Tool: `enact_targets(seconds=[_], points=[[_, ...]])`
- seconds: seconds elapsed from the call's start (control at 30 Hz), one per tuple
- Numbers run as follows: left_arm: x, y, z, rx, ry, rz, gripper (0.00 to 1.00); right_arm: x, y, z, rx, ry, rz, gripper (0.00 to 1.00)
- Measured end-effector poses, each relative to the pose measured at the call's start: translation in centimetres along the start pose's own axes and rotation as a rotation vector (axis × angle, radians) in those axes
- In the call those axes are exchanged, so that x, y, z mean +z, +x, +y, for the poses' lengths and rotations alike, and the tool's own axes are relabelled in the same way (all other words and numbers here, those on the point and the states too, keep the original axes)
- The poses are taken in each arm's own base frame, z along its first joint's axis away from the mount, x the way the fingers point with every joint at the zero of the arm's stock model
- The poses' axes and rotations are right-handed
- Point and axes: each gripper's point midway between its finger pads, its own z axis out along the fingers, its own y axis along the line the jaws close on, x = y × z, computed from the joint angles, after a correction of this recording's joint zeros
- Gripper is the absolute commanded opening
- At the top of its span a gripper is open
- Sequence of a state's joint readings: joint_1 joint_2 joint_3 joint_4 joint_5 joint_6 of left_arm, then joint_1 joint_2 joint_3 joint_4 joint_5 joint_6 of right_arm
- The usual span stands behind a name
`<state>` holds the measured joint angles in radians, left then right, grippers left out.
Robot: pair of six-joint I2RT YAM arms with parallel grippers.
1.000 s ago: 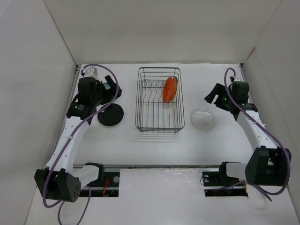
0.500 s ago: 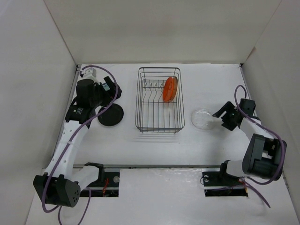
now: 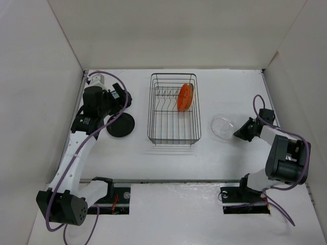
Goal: Load the plates into the dish rack
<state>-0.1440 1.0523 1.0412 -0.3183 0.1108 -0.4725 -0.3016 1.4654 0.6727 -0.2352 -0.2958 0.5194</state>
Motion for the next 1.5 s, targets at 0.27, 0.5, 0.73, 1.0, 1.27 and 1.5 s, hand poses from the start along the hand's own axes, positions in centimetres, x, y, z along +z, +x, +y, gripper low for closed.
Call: enact_targets(seconds=[0.27,0.5,0.73,1.0,1.27,1.5], points=[[0.0,-0.1,0.2,0.0,-0.009,-0.004,1.0,0.3,-0.3,0.6,-0.022,0.007,-0.007,0.0],[0.0,-0.1,0.3,0.0,-0.017,-0.008,1.0,-1.7,-0.9,3.8,-0.048,-0.035,-0.077,0.0],[0.0,-0.2,0.6,0.0,-0.031,-0.014,1.0,-10.7,-5.3,15.4,-0.23,-0.132,-0.363,0.0],[0.1,-0.4,1.0,-0.005,-0.046,-0.021,1.0,-20.9,-2.4,26.2,-0.381,-0.063,-0.623,0.0],[0.1,-1.2,2.4,-0.039,-0.097,-0.045,1.0,-17.3,-0.4,31.3,-0.504,0.28,-0.764,0.0],[0.0,-1.2,3.3,-0.047,-0.144,-0.055,1.0,-11.8,0.9,33.2,-0.621,0.418,-0.775,0.0]])
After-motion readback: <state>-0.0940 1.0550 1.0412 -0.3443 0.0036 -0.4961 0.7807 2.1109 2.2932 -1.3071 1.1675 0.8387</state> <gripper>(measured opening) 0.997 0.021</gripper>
